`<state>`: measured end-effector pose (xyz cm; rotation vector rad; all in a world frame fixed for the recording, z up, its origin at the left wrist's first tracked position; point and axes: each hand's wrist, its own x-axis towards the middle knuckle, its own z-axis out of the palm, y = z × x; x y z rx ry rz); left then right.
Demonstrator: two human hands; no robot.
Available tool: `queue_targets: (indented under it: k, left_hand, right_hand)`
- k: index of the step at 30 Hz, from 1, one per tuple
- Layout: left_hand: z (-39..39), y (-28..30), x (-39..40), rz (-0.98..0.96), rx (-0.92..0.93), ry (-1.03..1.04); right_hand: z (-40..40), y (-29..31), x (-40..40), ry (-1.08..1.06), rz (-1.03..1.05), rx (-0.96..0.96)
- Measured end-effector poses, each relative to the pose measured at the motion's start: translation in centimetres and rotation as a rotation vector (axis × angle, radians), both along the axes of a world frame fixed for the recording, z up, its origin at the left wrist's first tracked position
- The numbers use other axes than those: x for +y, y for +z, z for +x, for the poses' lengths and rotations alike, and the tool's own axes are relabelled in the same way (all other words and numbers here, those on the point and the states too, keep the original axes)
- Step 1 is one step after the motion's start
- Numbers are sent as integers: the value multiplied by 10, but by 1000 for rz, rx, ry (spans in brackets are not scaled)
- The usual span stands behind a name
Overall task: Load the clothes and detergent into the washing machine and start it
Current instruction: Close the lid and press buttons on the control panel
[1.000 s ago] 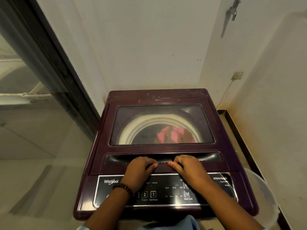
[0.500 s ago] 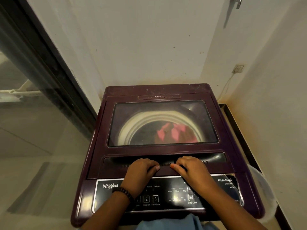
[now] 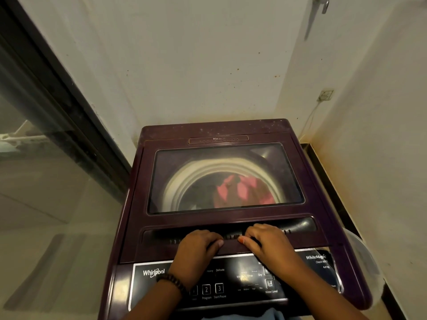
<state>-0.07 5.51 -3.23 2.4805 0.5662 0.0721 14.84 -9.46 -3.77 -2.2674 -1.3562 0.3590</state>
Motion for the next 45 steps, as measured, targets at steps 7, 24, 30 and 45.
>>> queue_targets:
  k: [7, 24, 30, 45]
  left_hand:
    - [-2, -2, -3, -34, 10, 6]
    - [-84, 11, 6, 209, -400, 484]
    - [-122, 1, 7, 257, -250, 787]
    - [-121, 1, 0, 254, -194, 919]
  right_hand:
    - [-4, 0, 0, 43, -34, -63]
    - [-11, -8, -8, 15, 86, -332]
    - [-25, 6, -24, 87, 351, -167]
    - [-95, -1, -27, 589, 130, -486]
